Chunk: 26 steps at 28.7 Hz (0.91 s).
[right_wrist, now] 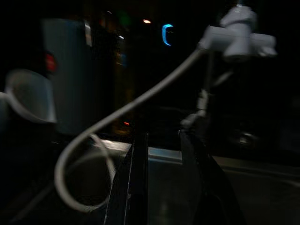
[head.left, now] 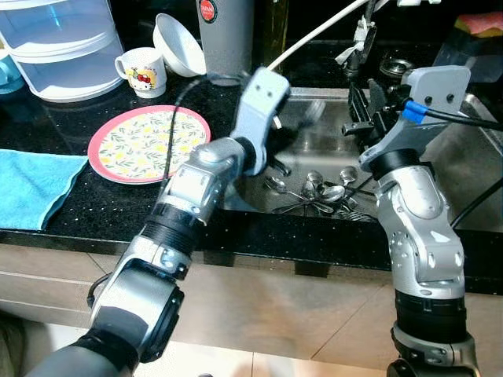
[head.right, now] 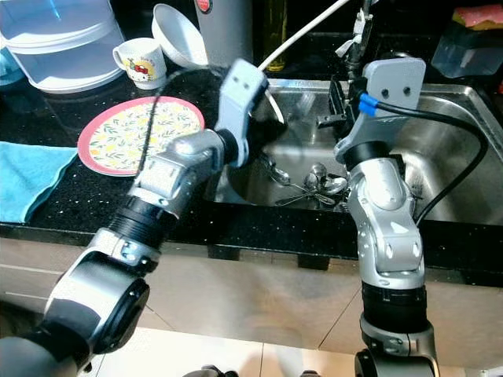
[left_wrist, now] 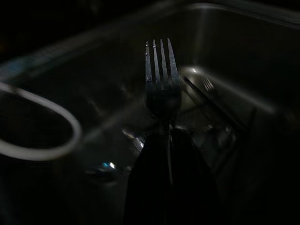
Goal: Kitchen organization
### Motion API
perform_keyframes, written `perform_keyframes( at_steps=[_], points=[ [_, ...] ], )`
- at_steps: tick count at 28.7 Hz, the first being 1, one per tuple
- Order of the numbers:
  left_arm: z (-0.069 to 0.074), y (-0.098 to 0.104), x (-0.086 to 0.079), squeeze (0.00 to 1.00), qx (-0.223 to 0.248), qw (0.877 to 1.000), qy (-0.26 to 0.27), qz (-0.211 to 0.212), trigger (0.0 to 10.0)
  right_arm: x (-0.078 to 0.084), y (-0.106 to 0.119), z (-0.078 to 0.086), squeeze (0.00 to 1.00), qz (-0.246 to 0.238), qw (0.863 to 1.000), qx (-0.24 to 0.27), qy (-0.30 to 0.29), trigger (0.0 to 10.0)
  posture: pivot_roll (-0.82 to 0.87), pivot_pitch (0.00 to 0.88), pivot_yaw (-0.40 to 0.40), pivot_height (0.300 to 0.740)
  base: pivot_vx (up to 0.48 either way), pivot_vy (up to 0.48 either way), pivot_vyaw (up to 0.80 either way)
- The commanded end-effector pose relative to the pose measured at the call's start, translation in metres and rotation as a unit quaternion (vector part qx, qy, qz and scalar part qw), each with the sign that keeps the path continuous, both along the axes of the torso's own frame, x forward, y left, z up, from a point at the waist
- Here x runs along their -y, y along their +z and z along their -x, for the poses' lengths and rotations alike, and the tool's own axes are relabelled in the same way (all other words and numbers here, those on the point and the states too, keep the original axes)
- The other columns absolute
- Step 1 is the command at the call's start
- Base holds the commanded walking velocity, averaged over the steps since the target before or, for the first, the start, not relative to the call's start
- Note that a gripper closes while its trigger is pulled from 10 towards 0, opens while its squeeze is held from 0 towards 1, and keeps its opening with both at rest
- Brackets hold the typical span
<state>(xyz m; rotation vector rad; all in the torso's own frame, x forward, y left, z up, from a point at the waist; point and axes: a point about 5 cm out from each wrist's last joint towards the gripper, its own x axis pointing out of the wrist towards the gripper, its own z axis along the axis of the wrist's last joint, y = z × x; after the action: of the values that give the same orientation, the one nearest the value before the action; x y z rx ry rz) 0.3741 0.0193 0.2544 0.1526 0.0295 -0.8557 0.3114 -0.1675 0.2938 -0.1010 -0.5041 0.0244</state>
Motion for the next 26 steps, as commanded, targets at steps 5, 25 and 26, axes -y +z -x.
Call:
perform_keyframes(
  at_steps=[5, 25, 26],
  points=[
    [-0.004, -0.013, 0.003, 0.00, -0.031, 0.999, 0.005, -0.012, 10.0, 0.003, -0.022, 0.000, 0.00, 0.009, 0.999, -0.048, -0.016, 10.0, 0.00, 0.078, 0.076, 0.740, 0.000, 0.000, 0.00],
    [0.008, 0.027, -0.008, 0.00, 0.172, 0.980, 0.079, 0.063, 10.0, 0.000, -0.020, 0.005, 0.00, -0.020, 0.999, -0.024, -0.020, 10.0, 0.01, 0.112, 0.083, 0.740, 0.000, 0.000, 0.00],
    [0.008, 0.027, -0.008, 0.00, 0.172, 0.980, 0.079, 0.063, 10.0, 0.000, -0.020, 0.005, 0.00, -0.020, 0.999, -0.024, -0.020, 10.0, 0.01, 0.112, 0.083, 0.740, 0.000, 0.000, 0.00]
  ],
)
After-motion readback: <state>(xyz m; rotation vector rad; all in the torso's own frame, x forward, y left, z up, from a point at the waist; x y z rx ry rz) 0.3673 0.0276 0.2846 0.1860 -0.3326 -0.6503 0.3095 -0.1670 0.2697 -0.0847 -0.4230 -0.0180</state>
